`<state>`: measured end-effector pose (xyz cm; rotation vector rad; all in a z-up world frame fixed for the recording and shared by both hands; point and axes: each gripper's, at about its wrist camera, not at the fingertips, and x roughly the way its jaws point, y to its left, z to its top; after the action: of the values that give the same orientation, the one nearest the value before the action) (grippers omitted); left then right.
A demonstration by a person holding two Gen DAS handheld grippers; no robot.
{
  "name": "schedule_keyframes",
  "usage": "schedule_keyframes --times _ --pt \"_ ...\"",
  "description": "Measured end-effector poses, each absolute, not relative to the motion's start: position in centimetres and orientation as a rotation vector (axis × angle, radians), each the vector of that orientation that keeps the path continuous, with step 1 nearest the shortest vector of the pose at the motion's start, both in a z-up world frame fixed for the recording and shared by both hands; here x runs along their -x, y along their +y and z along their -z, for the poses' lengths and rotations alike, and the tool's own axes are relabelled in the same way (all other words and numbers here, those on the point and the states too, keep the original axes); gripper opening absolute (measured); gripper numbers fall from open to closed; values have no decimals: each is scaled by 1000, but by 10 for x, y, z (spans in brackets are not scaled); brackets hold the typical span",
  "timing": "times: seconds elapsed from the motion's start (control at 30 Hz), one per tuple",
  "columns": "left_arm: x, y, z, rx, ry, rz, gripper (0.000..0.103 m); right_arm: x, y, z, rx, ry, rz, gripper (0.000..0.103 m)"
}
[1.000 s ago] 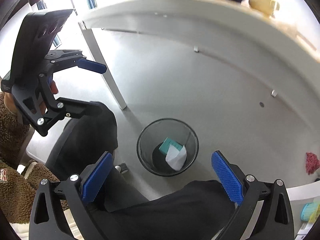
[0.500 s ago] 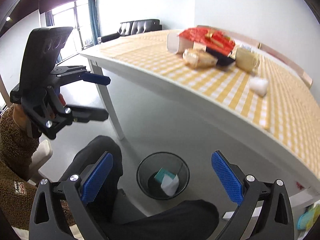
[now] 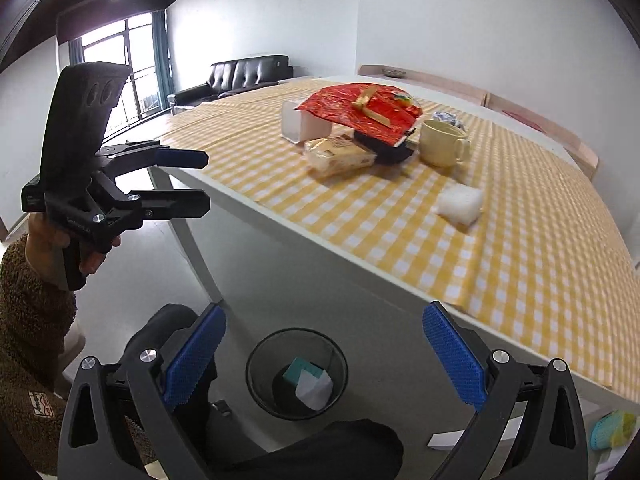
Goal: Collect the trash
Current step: 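Raise both tools back toward the table, then grasp the wrapped bread snack with the left tool while the right tool grasps the white foam block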
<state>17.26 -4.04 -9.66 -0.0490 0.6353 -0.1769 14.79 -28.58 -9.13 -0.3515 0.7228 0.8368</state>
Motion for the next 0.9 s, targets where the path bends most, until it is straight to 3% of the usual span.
schedule_keyframes --times 0.9 --pt "-289 -33 109 -21 680 27 99 -312 -249 95 152 796 -681 99"
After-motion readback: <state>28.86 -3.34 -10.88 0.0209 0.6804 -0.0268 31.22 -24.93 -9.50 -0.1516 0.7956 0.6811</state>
